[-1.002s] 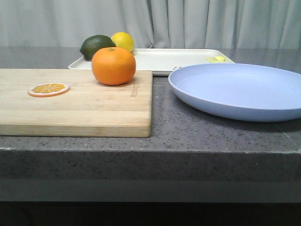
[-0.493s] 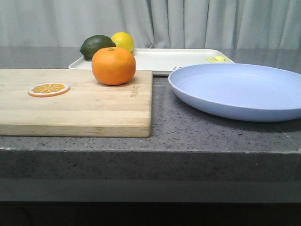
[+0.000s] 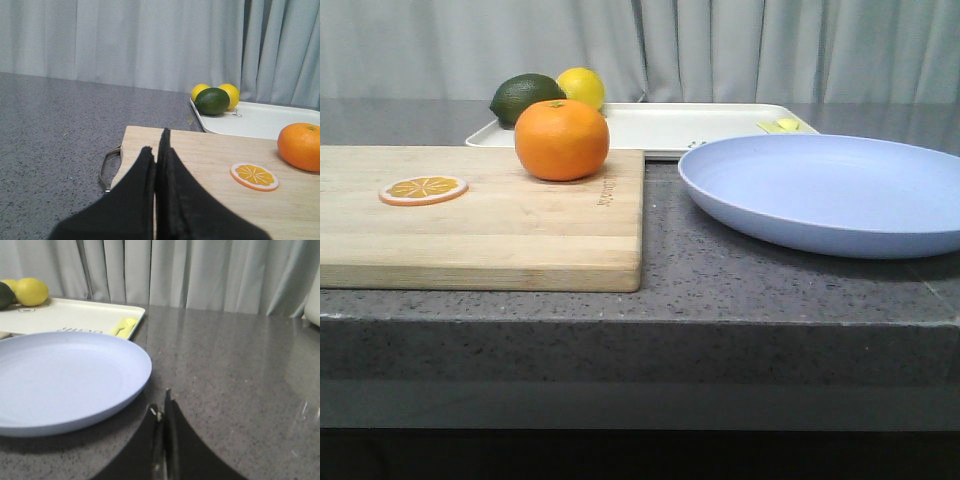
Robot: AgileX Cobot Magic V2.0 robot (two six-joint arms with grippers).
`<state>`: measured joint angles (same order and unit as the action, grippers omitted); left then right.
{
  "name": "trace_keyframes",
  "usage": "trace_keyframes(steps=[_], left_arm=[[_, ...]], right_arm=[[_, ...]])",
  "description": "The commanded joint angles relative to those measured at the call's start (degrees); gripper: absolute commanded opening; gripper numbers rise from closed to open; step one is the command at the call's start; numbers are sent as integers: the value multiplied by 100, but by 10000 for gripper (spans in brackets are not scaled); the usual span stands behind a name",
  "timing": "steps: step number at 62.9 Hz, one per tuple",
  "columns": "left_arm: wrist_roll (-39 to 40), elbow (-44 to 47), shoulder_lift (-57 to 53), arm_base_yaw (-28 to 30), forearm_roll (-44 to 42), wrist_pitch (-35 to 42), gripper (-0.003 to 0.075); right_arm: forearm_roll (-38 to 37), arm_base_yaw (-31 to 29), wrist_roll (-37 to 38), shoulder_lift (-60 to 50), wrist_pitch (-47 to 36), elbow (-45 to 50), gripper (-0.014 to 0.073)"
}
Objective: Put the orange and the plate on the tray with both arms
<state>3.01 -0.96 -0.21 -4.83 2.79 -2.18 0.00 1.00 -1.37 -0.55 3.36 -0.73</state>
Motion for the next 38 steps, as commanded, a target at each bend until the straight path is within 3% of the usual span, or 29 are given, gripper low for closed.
trace_keyframes(steps=[1, 11, 23, 38], left_arm=[[54, -627, -64, -28, 86, 62, -20], [54, -1853, 306, -28, 86, -881, -20], [34, -3328, 1437, -28, 86, -2001, -20], [34, -3889, 2511, -28, 343, -2359, -20]], right_arm=[[0, -8, -24, -98, -291, -590, -68], [0, -8, -24, 213, 741, -1726, -68], [0, -8, -24, 1324, 1946, -3098, -68], [0, -8, -24, 2527, 2920, -3758, -68]])
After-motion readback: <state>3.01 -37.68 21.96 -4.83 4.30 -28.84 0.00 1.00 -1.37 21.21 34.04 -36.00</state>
